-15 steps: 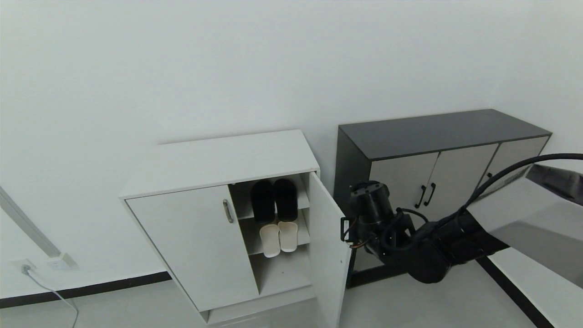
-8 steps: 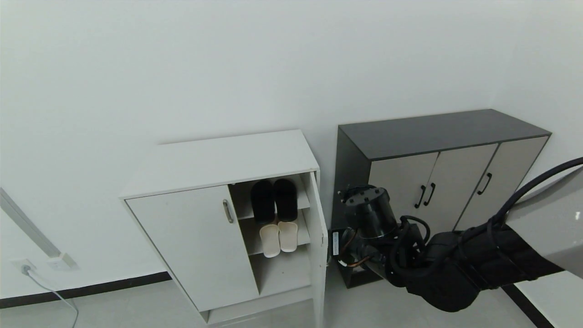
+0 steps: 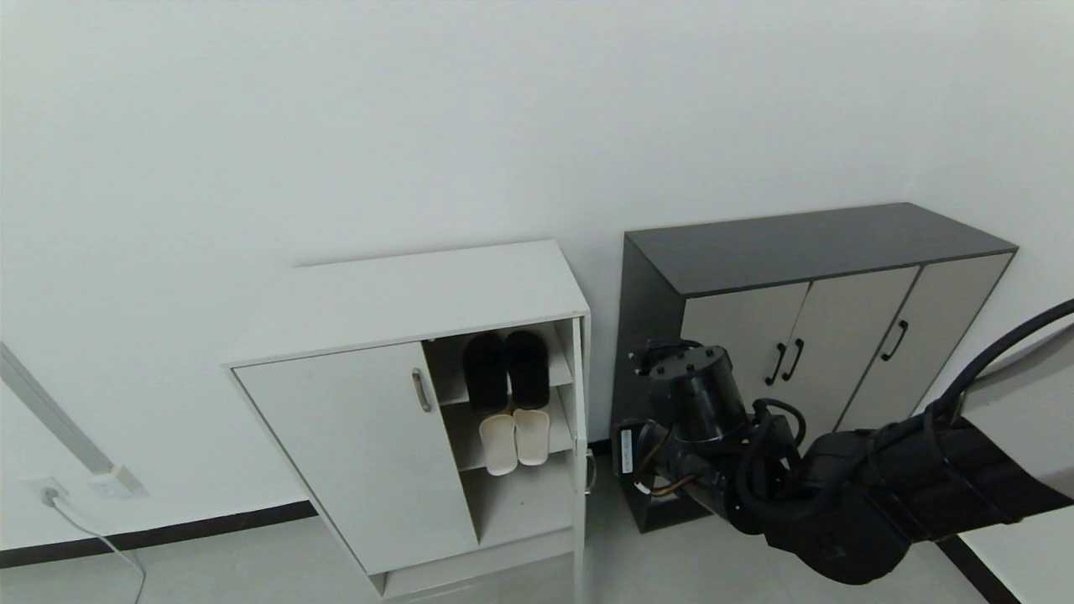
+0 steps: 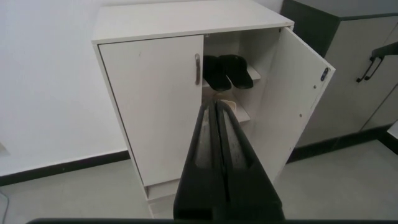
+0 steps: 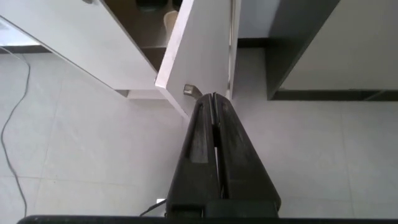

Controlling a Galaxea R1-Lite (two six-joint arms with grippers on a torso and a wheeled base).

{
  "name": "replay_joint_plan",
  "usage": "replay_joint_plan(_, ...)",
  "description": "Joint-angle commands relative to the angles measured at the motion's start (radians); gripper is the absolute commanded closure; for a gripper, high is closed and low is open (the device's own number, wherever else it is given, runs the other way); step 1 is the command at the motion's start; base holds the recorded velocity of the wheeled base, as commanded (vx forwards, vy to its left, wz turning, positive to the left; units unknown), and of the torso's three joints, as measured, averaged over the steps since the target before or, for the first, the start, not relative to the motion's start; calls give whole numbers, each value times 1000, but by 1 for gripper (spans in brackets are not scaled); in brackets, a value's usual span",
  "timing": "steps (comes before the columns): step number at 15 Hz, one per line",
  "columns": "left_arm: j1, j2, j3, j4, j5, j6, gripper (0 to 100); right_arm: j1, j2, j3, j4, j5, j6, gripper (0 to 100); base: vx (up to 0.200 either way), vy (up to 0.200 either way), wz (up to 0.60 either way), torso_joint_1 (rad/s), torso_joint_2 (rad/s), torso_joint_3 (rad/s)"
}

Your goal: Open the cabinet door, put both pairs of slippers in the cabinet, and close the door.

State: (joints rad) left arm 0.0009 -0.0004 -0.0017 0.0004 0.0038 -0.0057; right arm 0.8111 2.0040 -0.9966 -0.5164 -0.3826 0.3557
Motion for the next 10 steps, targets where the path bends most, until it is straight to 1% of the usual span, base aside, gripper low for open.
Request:
replay_joint_plan(1,1,0,0,0,1,0,100,0,-1,0,-2,1,0,100,0,0,600,-7,2,7)
replay_joint_plan(3,1,0,0,0,1,0,100,0,4,1,-4,1,-1,100,0,0,600,12,5,2)
replay_joint_plan(7,1,0,0,0,1,0,100,-10,2,1,-7,-7,-18,100,0,0,0,0,0,0)
replay_joint_plan(10,1,0,0,0,1,0,100,-41,2,0,-8,-27,-44,100,0,0,0,0,0,0)
